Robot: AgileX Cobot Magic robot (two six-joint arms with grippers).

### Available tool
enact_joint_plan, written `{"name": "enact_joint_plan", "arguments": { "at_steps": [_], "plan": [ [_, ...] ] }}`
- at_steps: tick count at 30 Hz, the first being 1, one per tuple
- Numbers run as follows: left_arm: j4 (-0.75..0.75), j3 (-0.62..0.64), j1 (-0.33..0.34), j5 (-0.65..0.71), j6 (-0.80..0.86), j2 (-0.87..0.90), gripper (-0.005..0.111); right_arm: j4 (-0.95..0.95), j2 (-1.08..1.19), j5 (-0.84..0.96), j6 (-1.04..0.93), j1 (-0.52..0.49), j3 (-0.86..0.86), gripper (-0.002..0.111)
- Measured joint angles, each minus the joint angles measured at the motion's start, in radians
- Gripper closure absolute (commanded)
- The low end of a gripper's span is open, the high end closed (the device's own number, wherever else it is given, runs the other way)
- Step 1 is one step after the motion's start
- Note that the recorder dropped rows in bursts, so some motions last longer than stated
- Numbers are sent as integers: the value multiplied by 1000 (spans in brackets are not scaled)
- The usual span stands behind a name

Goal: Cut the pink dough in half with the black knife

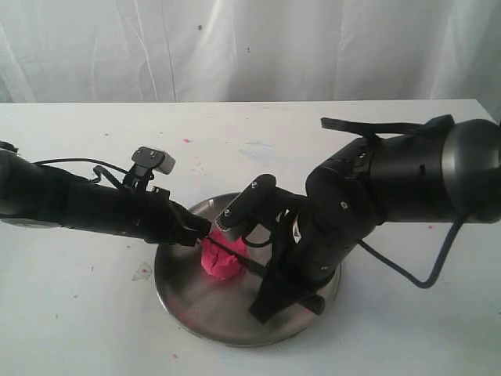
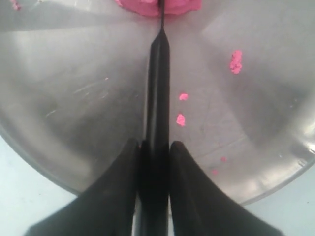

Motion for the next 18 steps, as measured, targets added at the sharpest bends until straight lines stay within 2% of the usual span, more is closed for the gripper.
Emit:
{"name": "enact_joint_plan", "arguments": {
  "at_steps": [18],
  "plan": [
    [0,0,0,1,-4,5,107,0,22,-7,-4,0,0,108]
  ]
}}
